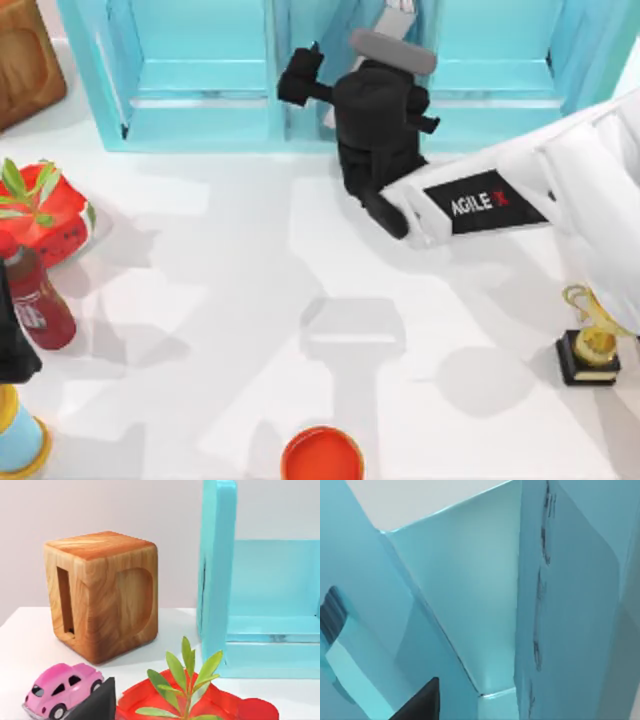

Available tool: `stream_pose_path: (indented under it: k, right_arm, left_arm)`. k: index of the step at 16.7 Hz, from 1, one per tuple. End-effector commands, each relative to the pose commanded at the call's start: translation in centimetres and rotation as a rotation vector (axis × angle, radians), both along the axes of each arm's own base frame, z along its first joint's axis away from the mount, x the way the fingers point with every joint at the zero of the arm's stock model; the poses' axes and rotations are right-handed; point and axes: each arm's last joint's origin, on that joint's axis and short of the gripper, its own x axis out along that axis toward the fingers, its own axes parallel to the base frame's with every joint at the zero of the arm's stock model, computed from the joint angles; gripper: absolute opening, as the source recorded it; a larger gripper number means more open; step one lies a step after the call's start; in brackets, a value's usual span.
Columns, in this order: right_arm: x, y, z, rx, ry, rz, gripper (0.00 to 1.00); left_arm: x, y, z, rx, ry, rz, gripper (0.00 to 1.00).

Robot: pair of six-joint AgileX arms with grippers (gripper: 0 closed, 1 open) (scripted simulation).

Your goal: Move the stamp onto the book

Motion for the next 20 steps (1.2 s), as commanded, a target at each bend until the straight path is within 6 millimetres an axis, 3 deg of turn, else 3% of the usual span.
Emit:
stream_pose_path:
  k: [12, 20]
  right_arm:
    - [0.00, 0.00, 0.00, 0.000, 0.000, 0.000, 0.02]
    - [0.00, 0.00, 0.00, 0.000, 0.000, 0.000, 0.00]
  left_arm:
    - [0.00, 0.00, 0.00, 0.000, 0.000, 0.000, 1.00]
    - [0.00, 0.00, 0.00, 0.000, 0.000, 0.000, 1.00]
